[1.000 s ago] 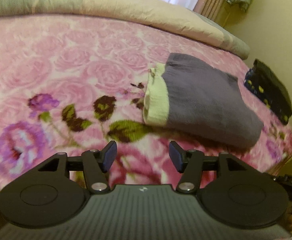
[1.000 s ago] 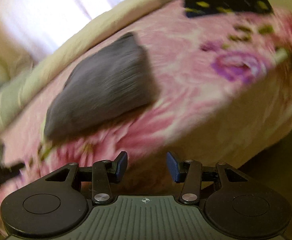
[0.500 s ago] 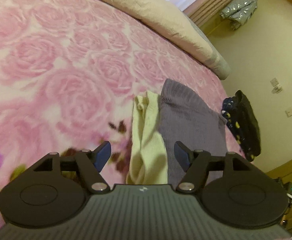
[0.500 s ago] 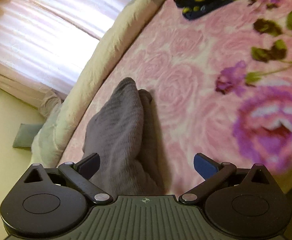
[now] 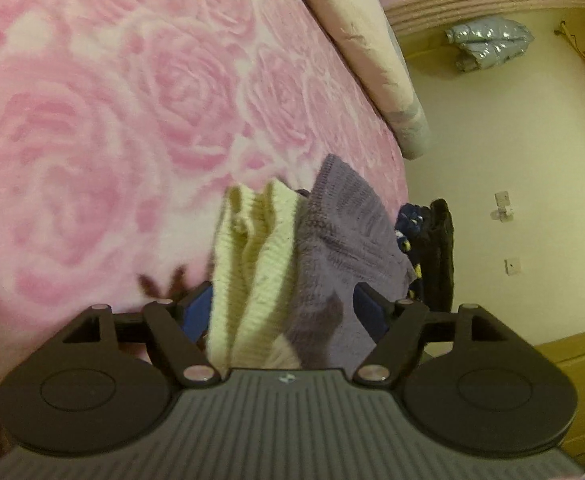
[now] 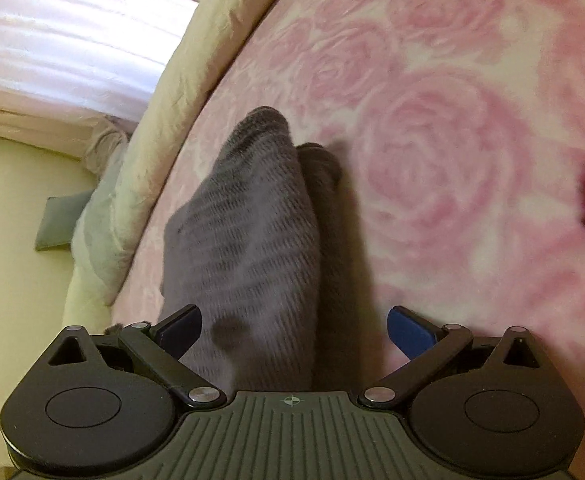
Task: Fold clothes
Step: 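Grasp the folded grey cardigan with both grippers and lift it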
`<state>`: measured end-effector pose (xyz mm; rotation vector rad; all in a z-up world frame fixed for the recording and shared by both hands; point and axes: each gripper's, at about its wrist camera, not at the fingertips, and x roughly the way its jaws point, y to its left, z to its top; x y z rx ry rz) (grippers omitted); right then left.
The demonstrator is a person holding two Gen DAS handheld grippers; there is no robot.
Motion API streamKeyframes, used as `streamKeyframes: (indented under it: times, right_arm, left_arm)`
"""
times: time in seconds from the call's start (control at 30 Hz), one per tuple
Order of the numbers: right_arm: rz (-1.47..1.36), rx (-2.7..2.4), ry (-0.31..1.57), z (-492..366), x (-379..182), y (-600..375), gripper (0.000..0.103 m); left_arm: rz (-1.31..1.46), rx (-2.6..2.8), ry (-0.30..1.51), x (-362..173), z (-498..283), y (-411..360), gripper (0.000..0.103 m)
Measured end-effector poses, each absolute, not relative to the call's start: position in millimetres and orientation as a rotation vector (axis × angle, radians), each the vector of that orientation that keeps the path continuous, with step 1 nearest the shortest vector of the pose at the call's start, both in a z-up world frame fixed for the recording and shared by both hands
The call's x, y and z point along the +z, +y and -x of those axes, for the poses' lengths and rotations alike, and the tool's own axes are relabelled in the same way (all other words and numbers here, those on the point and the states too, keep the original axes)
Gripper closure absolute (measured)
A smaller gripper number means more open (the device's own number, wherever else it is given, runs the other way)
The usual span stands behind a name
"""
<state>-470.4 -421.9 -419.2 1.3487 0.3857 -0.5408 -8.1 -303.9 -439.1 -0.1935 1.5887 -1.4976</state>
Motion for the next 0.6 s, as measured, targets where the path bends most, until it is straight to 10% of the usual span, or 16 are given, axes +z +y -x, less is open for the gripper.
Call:
streamKeyframes:
  times: [0.6]
  right_arm:
    - [-1.436, -0.290, 0.229, 454.2, -467.6, -452.3, 0.062]
  left_arm:
    - [0.087, -1.624, 1.609, -435.0, 35.6, -331.8, 0.073]
